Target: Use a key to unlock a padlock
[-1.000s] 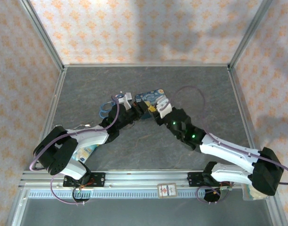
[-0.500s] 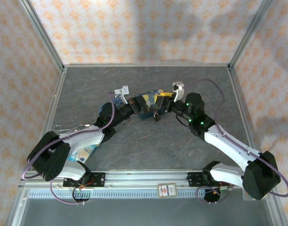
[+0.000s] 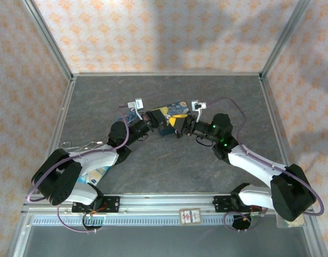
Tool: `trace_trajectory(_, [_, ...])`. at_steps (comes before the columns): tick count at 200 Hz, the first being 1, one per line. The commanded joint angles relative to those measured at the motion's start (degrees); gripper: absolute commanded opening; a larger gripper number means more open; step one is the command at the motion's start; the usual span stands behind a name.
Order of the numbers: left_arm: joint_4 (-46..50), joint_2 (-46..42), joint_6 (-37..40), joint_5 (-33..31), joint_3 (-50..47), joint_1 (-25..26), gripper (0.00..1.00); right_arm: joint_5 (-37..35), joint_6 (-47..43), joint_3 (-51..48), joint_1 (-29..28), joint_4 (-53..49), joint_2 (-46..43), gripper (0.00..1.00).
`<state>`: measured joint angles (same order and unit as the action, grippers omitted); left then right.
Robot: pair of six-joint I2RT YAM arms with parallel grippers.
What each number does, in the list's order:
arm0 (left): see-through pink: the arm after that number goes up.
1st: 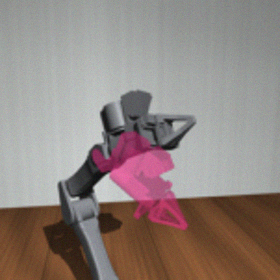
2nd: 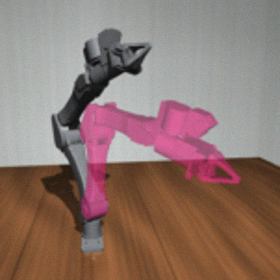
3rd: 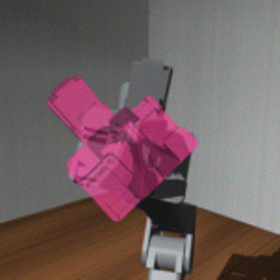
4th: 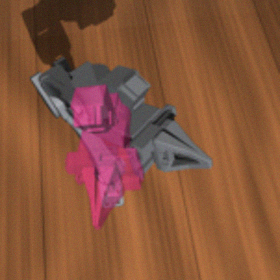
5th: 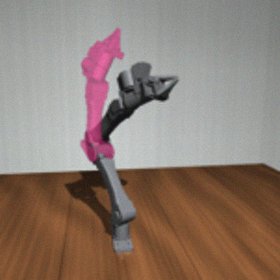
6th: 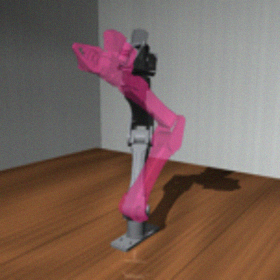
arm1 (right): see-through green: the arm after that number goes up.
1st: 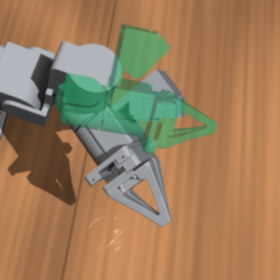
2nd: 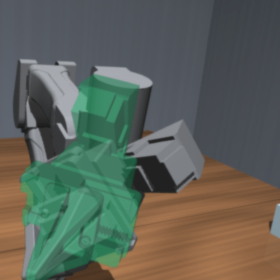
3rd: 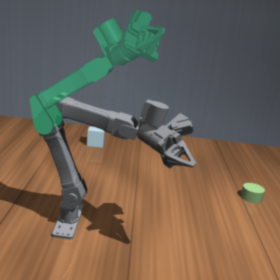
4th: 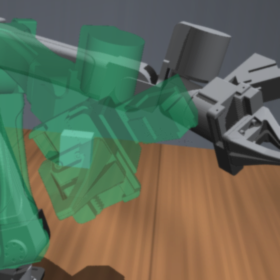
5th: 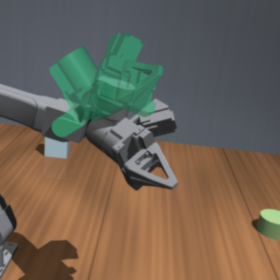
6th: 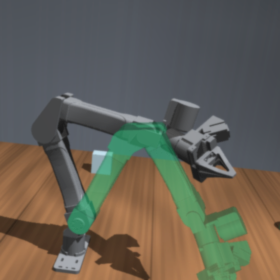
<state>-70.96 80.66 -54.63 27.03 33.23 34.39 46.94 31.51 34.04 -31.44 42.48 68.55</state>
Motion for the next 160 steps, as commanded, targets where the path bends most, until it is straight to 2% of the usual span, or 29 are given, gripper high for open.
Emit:
trace_trajectory(1, [-7.01, 1.23, -1.96, 1.91, -0.49, 0.38, 0.00, 1.39, 1.72, -0.64, 0.21, 7.34, 0.41, 0.37])
trace_trajectory(34, [-6.91, 1.59, -2.23, 2.17, -0.25, 1.42, 0.00, 0.92, 1.87, -0.93, 0.31, 10.24, 0.88, 0.37])
trace_trajectory(72, [-7.27, 1.11, -2.27, 1.15, -1.06, 1.76, 0.00, 2.09, 2.84, -1.00, 0.37, 12.01, 1.62, 0.30])
trace_trajectory(160, [-8.74, 1.50, -2.60, -0.31, -1.07, 2.16, 0.00, 3.42, 6.70, -3.53, 0.41, 16.07, 2.66, 0.29])
